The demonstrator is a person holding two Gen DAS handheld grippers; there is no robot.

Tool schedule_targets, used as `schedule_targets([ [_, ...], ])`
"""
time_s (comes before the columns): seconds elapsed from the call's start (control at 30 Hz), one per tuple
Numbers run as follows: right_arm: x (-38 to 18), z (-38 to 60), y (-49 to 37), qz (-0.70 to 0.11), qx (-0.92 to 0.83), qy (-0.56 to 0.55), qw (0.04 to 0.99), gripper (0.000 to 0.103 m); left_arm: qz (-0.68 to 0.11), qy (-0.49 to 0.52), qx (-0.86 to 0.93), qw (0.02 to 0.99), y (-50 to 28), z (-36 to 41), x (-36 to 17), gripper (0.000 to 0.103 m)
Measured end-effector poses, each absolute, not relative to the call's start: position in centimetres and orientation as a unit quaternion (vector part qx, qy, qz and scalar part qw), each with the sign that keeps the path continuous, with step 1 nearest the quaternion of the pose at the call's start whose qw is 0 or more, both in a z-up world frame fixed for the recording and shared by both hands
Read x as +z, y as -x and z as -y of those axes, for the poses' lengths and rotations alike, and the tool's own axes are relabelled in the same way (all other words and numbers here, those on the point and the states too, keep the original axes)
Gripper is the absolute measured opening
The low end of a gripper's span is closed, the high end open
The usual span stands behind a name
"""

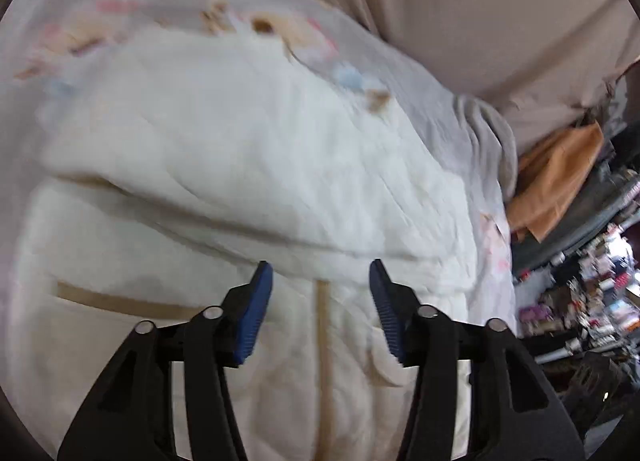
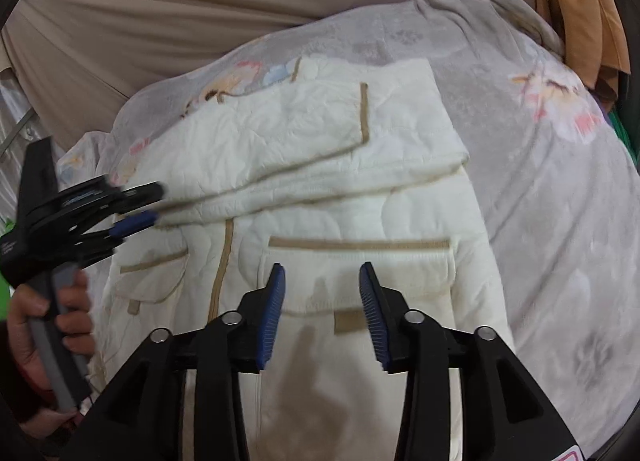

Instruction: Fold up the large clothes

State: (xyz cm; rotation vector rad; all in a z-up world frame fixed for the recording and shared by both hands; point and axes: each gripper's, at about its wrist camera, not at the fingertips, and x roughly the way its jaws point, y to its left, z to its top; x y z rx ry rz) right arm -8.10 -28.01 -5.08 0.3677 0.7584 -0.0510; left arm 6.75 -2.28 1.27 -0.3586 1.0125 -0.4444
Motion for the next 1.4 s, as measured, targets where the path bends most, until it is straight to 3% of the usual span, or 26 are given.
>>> schedule_targets([
  [0.1, -4.1, 28.7, 5.2, -0.354, -0.015, -0.165, 0.92, 0.057, -0.463, 0.198, -0.15, 0.851, -8.7, -3.0, 2.0, 0.058],
  [0.27, -3.4, 29.6, 0.1, -0.339, -0.033, -0.165, 0.926, 0.059, -0.468, 0.293, -0.072, 0.83, -10.4, -11.2, 0.7, 0.058],
  [0.57, -7.7, 34.5, -4.5, -0.357, -0.087, -0.304, 0.879, 0.062, -0.491, 0.389, -0.065, 0.777, -12.7, -12.1, -3.9, 0.057],
  [0.6, -8.1, 34.7, -4.9, -0.358, -0.078, -0.324, 0.872, 0.058, -0.491, 0.394, -0.067, 0.774, -13.3, -11.9, -4.1, 0.056],
  [0.63, -8.3, 34.6, -5.4, -0.36, -0.068, -0.334, 0.868, 0.047, -0.492, 0.395, -0.066, 0.773, -13.5, -11.8, -4.2, 0.056],
  [0.67, -8.2, 34.3, -5.8, -0.364, -0.058, -0.333, 0.868, 0.018, -0.492, 0.394, -0.065, 0.773, -13.9, -11.6, -4.2, 0.05],
  [0.7, -7.7, 34.0, -6.2, -0.366, -0.045, -0.328, 0.87, 0.011, -0.492, 0.388, -0.064, 0.777, -14.4, -11.4, -4.0, 0.04],
  [0.8, -2.8, 32.9, -4.7, -0.291, -0.02, -0.305, 0.907, 0.01, -0.487, 0.354, -0.064, 0.796, -14.8, -10.9, -3.0, 0.025],
  [0.87, 0.1, 32.3, -2.9, -0.25, -0.019, -0.273, 0.929, 0.01, -0.487, 0.326, -0.068, 0.807, -14.8, -10.4, -2.6, 0.022],
  [0.93, -0.3, 32.6, -2.2, -0.257, -0.035, -0.248, 0.934, 0.01, -0.497, 0.296, -0.067, 0.813, -14.5, -9.5, -3.1, 0.021],
  [1.07, -10.3, 34.9, -5.6, -0.412, -0.069, -0.257, 0.872, 0.009, -0.514, 0.273, -0.062, 0.811, -14.0, -8.2, -5.2, 0.021],
  [1.23, -7.7, 35.4, -3.3, -0.369, -0.097, -0.269, 0.884, 0.02, -0.503, 0.223, -0.058, 0.833, -13.3, -8.1, -3.1, 0.023],
  [1.4, -3.9, 34.8, -1.0, -0.32, -0.147, -0.216, 0.911, 0.023, -0.467, 0.189, -0.054, 0.862, -11.2, -9.4, 1.6, 0.022],
])
